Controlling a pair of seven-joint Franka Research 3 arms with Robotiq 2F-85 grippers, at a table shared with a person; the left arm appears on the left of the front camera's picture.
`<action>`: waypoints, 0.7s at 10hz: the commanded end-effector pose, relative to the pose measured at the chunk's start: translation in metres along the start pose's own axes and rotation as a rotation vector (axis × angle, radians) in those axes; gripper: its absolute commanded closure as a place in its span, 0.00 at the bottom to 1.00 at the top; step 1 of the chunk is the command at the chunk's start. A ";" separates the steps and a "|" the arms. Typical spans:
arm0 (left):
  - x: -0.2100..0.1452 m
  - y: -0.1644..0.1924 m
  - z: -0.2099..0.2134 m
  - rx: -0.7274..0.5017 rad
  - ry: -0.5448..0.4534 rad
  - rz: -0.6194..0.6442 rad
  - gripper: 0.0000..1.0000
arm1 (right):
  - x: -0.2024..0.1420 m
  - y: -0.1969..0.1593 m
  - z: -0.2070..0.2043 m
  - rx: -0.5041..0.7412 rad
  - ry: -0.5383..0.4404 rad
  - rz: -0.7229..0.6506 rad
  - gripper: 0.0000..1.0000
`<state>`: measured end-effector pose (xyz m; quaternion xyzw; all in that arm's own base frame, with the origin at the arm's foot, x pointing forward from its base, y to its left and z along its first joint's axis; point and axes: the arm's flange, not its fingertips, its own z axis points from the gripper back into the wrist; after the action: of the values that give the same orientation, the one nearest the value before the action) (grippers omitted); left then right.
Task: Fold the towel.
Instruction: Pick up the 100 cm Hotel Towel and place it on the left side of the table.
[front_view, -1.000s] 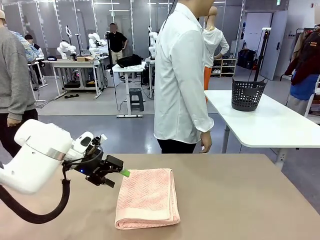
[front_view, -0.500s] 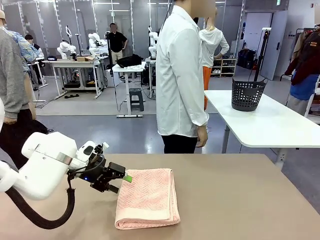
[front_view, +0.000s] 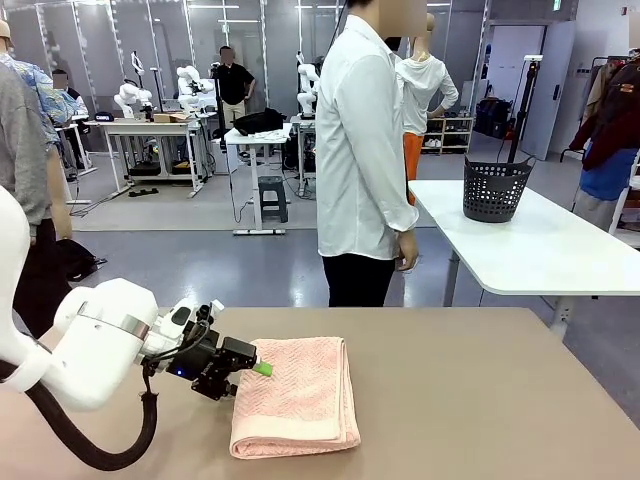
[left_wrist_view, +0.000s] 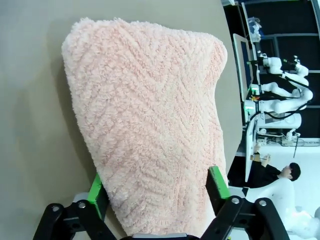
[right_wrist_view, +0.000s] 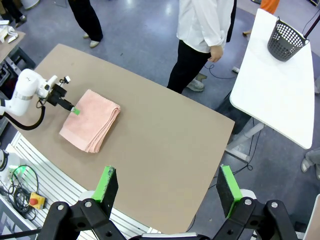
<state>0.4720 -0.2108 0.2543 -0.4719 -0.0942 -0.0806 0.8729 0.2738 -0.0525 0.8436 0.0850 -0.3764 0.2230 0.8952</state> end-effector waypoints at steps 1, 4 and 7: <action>0.007 0.007 -0.012 -0.085 -0.009 -0.015 0.51 | -0.001 0.000 -0.001 0.004 0.003 -0.002 0.00; 0.010 0.004 -0.018 -0.089 0.004 -0.020 1.00 | -0.001 0.000 -0.001 0.004 0.003 -0.002 0.00; 0.012 0.003 -0.015 -0.088 0.000 -0.020 1.00 | -0.001 0.000 -0.001 0.004 0.003 -0.002 0.00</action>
<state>0.4824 -0.2200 0.2485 -0.4953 -0.0829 -0.0876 0.8603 0.2738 -0.0525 0.8436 0.0850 -0.3764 0.2230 0.8952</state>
